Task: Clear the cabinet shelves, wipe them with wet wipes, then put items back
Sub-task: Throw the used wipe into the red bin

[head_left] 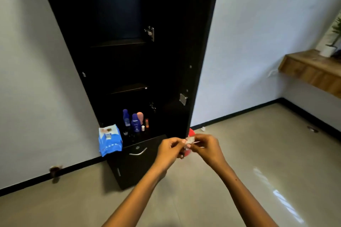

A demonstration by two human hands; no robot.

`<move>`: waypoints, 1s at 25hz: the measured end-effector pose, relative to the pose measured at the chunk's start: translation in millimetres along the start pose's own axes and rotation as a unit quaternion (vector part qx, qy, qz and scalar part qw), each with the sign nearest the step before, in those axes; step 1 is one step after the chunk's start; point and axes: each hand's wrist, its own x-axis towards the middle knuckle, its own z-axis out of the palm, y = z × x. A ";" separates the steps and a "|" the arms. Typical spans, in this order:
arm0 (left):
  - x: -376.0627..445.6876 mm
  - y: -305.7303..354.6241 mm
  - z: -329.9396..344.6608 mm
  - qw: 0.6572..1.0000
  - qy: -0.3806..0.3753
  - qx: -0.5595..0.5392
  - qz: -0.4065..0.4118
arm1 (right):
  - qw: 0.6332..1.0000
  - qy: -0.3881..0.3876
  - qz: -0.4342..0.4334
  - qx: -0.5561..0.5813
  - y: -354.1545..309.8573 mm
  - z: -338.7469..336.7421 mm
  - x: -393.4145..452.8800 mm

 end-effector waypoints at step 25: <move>206.2 15.1 147.2 0.983 0.151 0.095 -0.034 | 0.980 0.114 -0.083 -0.137 136.1 -122.0 261.3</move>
